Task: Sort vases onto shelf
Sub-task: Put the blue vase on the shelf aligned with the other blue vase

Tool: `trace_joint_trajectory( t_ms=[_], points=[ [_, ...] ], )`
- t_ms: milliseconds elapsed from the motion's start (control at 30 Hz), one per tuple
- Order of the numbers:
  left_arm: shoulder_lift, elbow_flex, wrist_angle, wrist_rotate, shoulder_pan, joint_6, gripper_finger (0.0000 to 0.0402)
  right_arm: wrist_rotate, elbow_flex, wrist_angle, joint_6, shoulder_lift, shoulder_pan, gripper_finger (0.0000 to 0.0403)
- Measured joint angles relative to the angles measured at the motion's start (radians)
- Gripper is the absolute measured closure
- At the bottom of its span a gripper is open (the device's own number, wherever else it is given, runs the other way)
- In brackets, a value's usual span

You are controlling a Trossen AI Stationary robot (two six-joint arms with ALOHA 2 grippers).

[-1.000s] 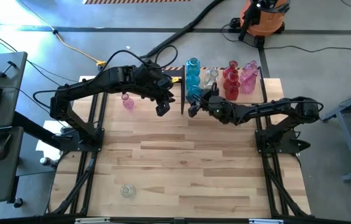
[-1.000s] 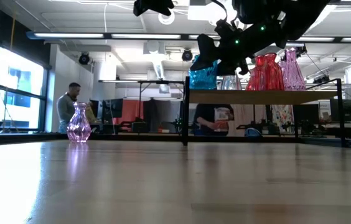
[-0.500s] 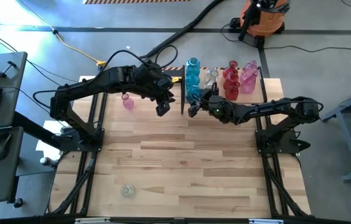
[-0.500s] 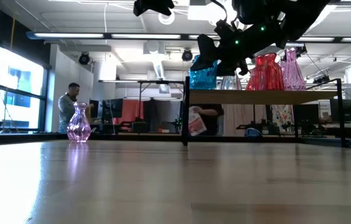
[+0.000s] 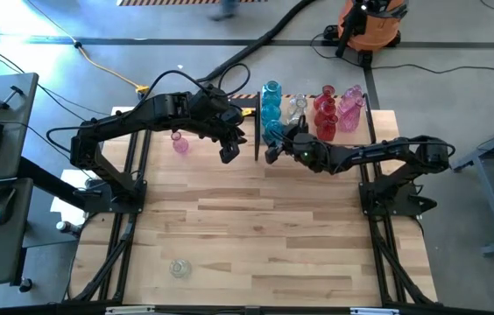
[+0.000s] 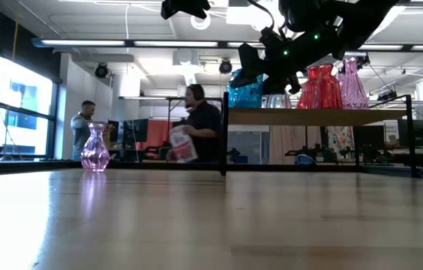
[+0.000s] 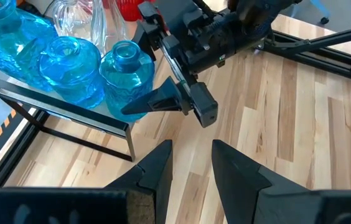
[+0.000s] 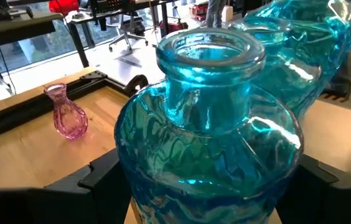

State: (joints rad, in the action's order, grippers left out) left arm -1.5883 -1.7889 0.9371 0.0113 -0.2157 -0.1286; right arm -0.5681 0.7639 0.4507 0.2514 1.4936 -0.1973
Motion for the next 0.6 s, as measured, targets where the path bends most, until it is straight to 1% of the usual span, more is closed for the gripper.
trace_joint_trajectory(
  t_ms=[300, 600],
  points=[
    [0.000, 0.000, 0.000, 0.000, 0.000, 0.000, 0.0298, 0.025, 0.000, 0.001, 0.006, -0.001, -0.012, 0.0114],
    [0.000, 0.000, 0.000, 0.000, 0.000, 0.000, 0.0298, 0.023, 0.000, 0.000, -0.001, -0.001, -0.012, 0.0109]
  ],
)
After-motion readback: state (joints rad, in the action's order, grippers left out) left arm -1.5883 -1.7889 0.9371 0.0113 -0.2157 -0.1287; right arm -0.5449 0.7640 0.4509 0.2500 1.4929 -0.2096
